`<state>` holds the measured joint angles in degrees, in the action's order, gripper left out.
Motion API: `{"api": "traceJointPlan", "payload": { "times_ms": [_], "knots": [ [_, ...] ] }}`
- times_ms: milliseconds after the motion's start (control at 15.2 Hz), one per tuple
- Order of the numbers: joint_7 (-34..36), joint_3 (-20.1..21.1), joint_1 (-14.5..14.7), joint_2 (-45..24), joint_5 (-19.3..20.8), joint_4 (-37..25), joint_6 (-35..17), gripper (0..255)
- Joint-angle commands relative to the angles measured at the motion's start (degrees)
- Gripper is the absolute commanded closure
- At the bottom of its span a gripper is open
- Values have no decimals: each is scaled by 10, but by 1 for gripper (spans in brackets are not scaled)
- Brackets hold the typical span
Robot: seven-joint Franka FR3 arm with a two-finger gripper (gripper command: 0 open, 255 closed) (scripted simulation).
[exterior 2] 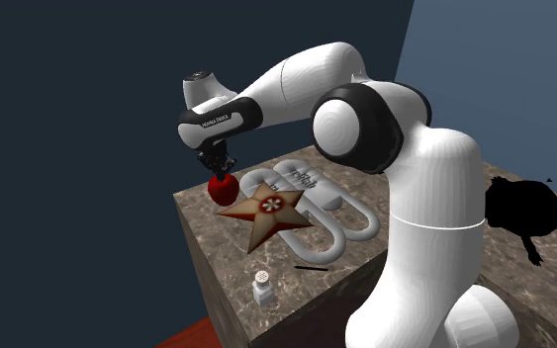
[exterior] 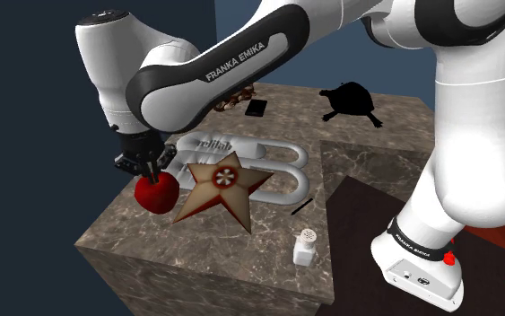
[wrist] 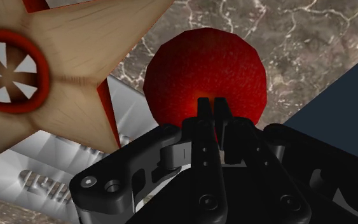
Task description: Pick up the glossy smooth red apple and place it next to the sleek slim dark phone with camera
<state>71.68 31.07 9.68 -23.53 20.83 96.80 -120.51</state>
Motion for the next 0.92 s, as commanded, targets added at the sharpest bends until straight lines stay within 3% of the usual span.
{"api": "traceJointPlan", "payload": {
  "times_ms": [0,264,858],
  "knots": [
    [0,0,0,0,0,0,0,255],
    [0,0,0,0,0,0,0,255],
    [-17,9,-2,21,-19,-40,58,255]
  ]
}}
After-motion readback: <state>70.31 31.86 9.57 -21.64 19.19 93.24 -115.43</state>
